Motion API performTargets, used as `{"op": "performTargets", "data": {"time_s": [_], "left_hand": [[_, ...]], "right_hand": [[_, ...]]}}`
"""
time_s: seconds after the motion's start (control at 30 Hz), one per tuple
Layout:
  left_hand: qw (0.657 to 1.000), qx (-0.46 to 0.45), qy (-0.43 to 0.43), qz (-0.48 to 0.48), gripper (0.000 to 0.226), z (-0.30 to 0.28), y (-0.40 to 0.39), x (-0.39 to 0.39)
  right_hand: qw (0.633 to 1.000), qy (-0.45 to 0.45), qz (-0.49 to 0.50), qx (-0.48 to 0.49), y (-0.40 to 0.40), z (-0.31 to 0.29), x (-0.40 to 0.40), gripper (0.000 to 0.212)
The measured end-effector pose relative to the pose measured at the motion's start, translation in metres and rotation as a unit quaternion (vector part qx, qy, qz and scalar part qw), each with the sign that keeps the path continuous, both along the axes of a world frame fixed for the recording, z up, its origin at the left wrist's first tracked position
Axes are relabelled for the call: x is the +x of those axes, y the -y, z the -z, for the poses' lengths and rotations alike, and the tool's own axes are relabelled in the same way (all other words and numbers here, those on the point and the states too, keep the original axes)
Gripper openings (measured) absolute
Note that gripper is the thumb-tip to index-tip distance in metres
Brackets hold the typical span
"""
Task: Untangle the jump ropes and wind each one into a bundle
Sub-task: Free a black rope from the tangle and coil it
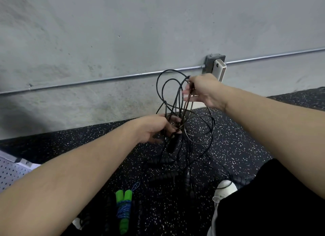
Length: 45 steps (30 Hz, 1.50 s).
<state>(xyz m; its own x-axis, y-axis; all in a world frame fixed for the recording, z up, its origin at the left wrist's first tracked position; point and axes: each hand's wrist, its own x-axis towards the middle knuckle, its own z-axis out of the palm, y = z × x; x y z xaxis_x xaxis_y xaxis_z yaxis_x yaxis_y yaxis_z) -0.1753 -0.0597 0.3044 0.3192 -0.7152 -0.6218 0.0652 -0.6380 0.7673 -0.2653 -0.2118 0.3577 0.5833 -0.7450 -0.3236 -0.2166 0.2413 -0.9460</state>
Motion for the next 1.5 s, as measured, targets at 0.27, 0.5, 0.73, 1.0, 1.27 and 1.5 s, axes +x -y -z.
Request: {"op": "performTargets", "data": {"time_s": [0.27,0.5,0.73,1.0,1.27,1.5], "left_hand": [[0.996,-0.019,-0.001,-0.088,0.041,0.019,-0.004,0.003],[1.000,0.002,0.019,0.000,0.040,0.008,-0.002,-0.007],[1.000,0.000,-0.007,0.009,0.023,0.009,-0.001,-0.008],[0.980,-0.035,0.116,-0.156,0.045,0.035,-0.006,-0.008],[0.885,-0.175,0.403,-0.152,0.059,0.026,-0.004,0.012],[0.901,-0.233,0.358,-0.075,0.006,0.009,0.009,0.003]], "right_hand": [[0.997,0.034,0.038,0.053,-0.006,0.001,0.007,0.025],[0.980,0.086,0.109,0.144,-0.001,0.005,0.014,0.032],[0.944,0.181,0.048,0.272,-0.004,-0.002,0.018,0.033],[0.933,0.157,0.059,0.319,0.002,-0.001,0.018,0.028],[0.986,-0.028,-0.131,0.097,-0.008,-0.004,-0.007,0.021],[0.975,0.002,-0.211,0.066,-0.006,-0.009,-0.010,0.018]]}}
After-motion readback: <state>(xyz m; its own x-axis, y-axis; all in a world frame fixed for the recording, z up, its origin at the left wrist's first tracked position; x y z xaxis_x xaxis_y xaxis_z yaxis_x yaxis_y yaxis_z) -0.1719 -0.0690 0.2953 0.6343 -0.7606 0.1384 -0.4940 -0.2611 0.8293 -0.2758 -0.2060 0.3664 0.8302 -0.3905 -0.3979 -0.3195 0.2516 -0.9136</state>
